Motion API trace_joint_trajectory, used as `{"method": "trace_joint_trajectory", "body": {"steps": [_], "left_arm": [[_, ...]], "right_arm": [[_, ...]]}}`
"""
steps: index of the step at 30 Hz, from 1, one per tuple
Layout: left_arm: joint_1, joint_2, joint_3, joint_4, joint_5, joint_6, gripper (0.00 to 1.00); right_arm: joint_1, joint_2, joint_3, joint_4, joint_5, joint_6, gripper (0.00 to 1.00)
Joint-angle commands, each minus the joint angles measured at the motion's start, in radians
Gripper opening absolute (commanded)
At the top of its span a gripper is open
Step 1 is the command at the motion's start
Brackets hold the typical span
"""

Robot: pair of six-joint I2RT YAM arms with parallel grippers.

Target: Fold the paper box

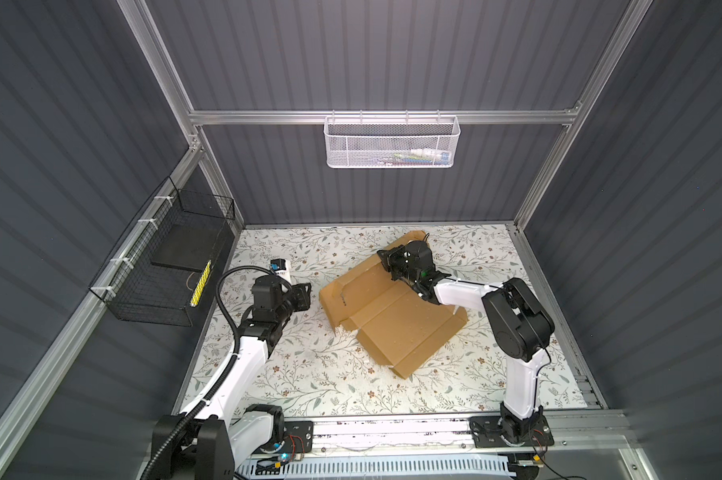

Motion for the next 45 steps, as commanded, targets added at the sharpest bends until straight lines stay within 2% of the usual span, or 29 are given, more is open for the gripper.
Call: {"method": "trace_joint_trajectory", "body": {"steps": [1, 6, 27, 37, 45], "left_arm": [[0.002, 0.005, -0.005, -0.095, 0.009, -0.018, 0.38], [0.001, 0.020, -0.037, -0.102, 0.081, -0.029, 0.35], [-0.102, 0.024, -0.087, -0.034, 0.120, -0.035, 0.29], [-0.144, -0.030, -0.126, -0.011, 0.118, -0.062, 0.26], [-0.225, 0.000, -0.122, 0.023, 0.071, -0.064, 0.24]], "right_arm": [[0.005, -0.024, -0.019, 0.030, -0.029, -0.019, 0.01], [0.005, -0.047, -0.031, 0.026, -0.040, -0.044, 0.01], [0.027, -0.044, -0.013, 0.024, -0.054, -0.061, 0.00], [0.033, -0.028, 0.010, 0.022, -0.059, -0.055, 0.00], [0.032, -0.028, 0.013, 0.022, -0.058, -0.055, 0.00]]}}
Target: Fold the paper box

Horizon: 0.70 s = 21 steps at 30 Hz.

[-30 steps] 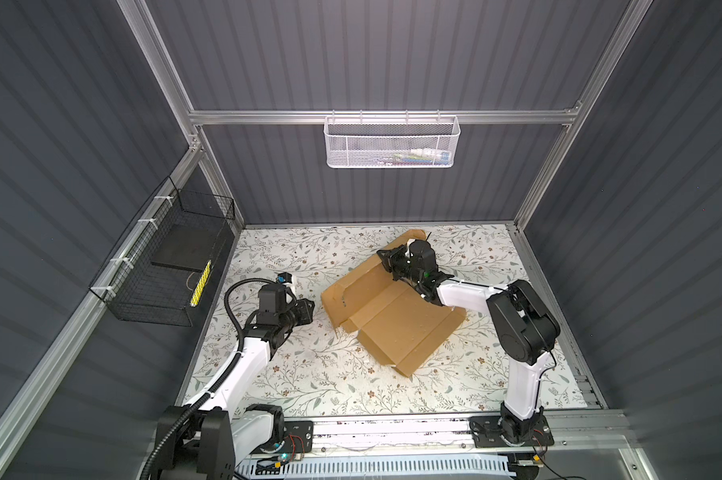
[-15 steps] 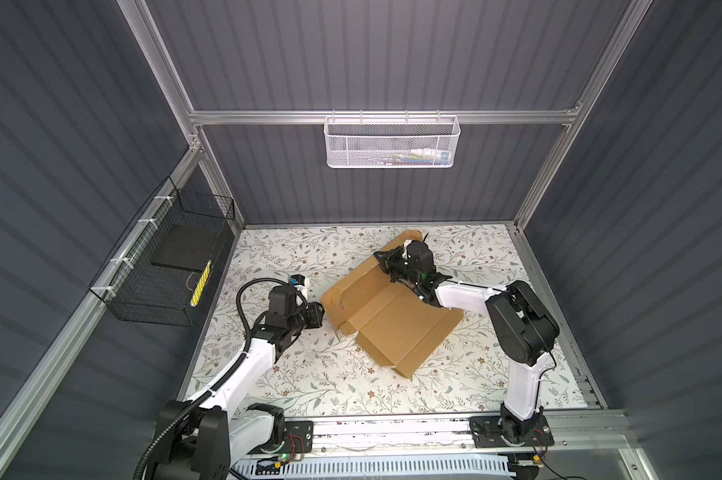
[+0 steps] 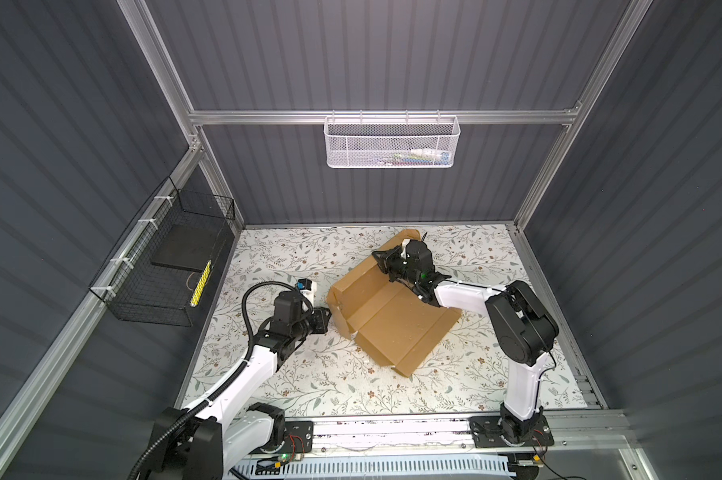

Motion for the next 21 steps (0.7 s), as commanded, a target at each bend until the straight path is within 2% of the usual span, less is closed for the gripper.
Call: {"method": "trace_joint_trajectory", "body": {"steps": [1, 21], "left_arm": [[-0.036, 0.017, 0.002, 0.028, -0.024, -0.008, 0.24], [-0.219, 0.072, 0.034, 0.104, -0.191, -0.028, 0.20]], "right_arm": [[0.005, 0.011, 0.028, 0.013, -0.004, -0.006, 0.00], [0.007, -0.004, -0.018, 0.054, -0.010, -0.009, 0.00]]}}
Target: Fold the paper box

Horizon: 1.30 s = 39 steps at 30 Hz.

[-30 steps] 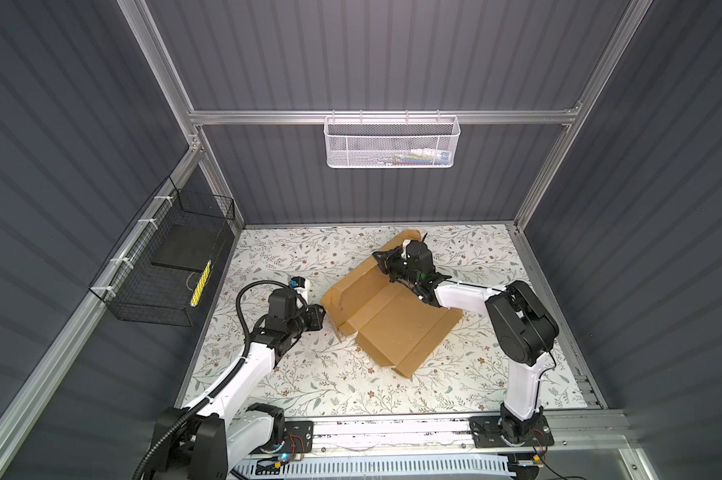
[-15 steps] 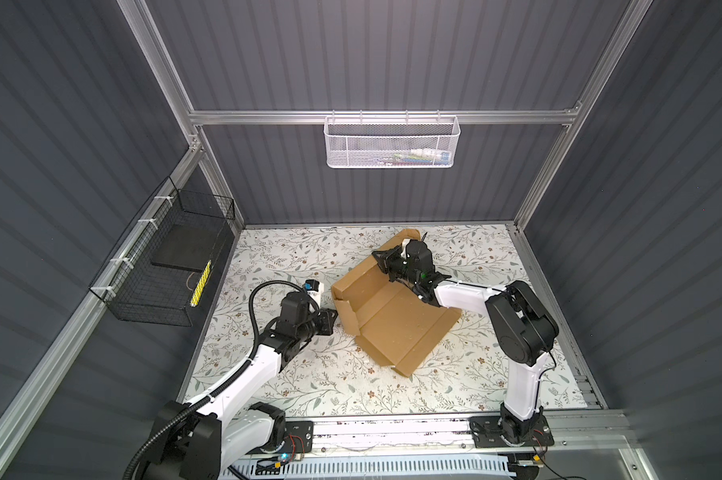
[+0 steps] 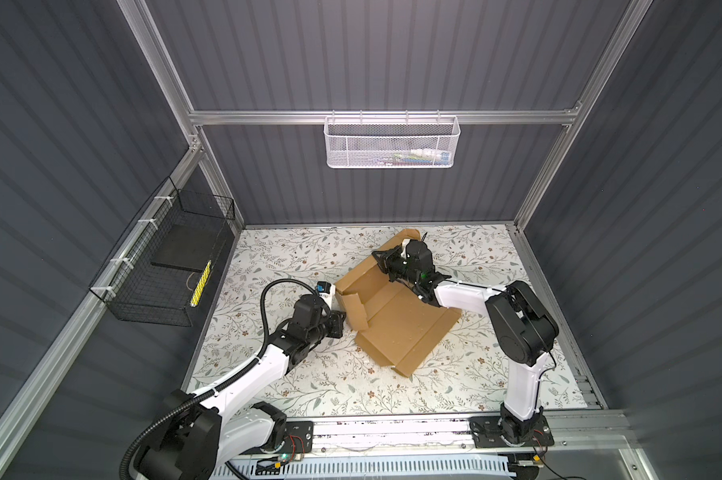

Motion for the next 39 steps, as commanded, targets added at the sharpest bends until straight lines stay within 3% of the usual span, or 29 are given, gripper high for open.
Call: {"method": "trace_joint_trajectory", "body": {"steps": [1, 22, 39], "left_arm": [[-0.034, 0.018, 0.030, 0.036, -0.054, -0.016, 0.20], [-0.175, 0.068, -0.009, 0.123, -0.284, -0.106, 0.23], [-0.353, 0.104, -0.071, 0.259, -0.574, -0.183, 0.26]], "right_arm": [[0.007, -0.009, -0.028, 0.056, -0.010, -0.009, 0.00], [0.014, -0.084, -0.250, 0.166, -0.041, -0.054, 0.00], [0.014, -0.111, -0.315, 0.181, -0.033, -0.074, 0.00]]}}
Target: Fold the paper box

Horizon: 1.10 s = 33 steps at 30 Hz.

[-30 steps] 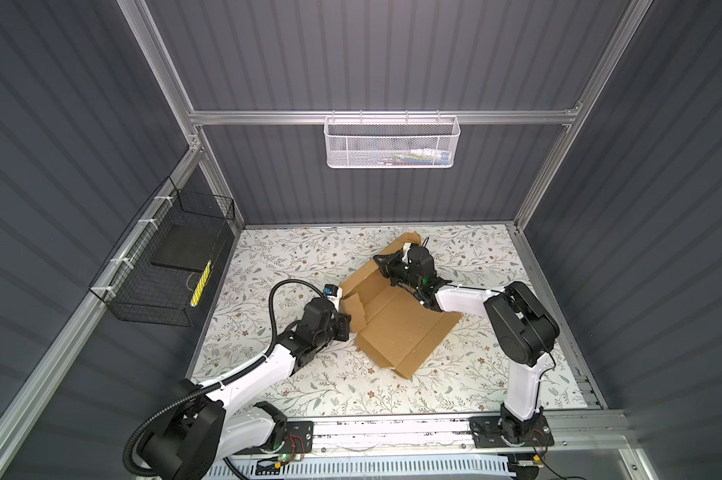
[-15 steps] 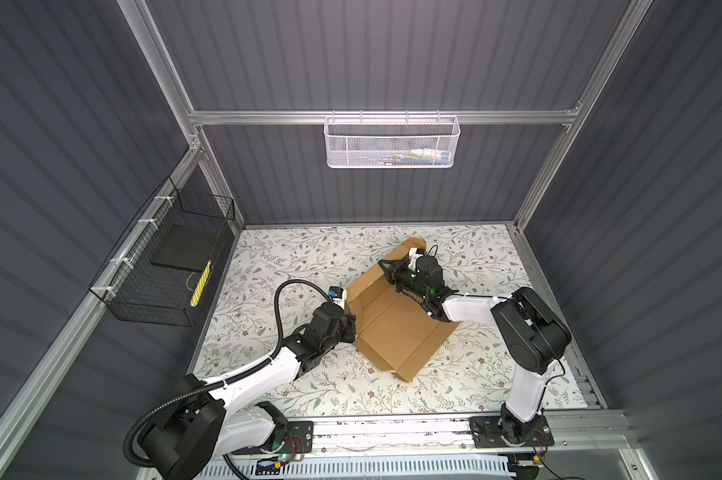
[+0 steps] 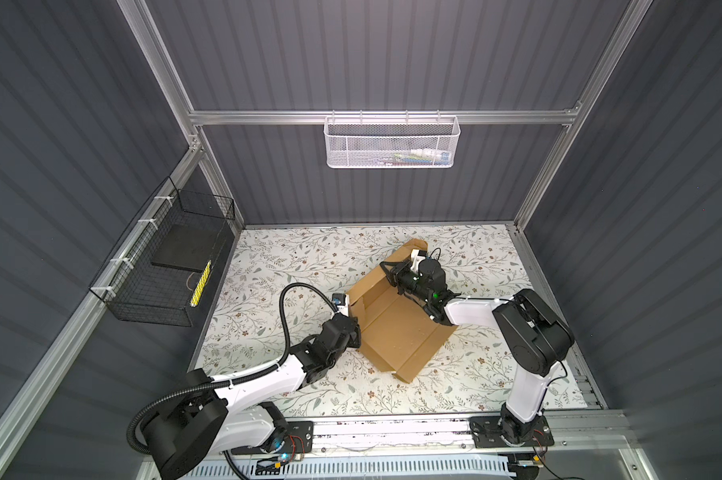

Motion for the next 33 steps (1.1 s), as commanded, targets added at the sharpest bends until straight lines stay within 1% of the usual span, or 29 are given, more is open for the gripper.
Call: {"method": "trace_joint_trajectory", "body": {"steps": [1, 7, 17, 25, 33], "left_arm": [[-0.027, 0.029, -0.013, 0.088, -0.088, -0.030, 0.26], [-0.094, 0.075, -0.015, 0.126, -0.182, -0.058, 0.27], [-0.184, 0.110, -0.010, 0.138, -0.345, -0.105, 0.33], [-0.216, 0.145, -0.013, 0.197, -0.421, -0.114, 0.38], [-0.220, 0.216, -0.008, 0.299, -0.492, -0.064, 0.41]], "right_arm": [[0.013, -0.010, -0.042, -0.068, -0.030, -0.038, 0.00], [0.011, -0.041, -0.075, -0.086, -0.028, -0.058, 0.00], [0.011, -0.073, -0.133, -0.106, -0.027, -0.073, 0.00], [0.011, -0.084, -0.170, -0.095, -0.019, -0.069, 0.00], [0.012, -0.091, -0.178, -0.090, -0.020, -0.067, 0.00]]}}
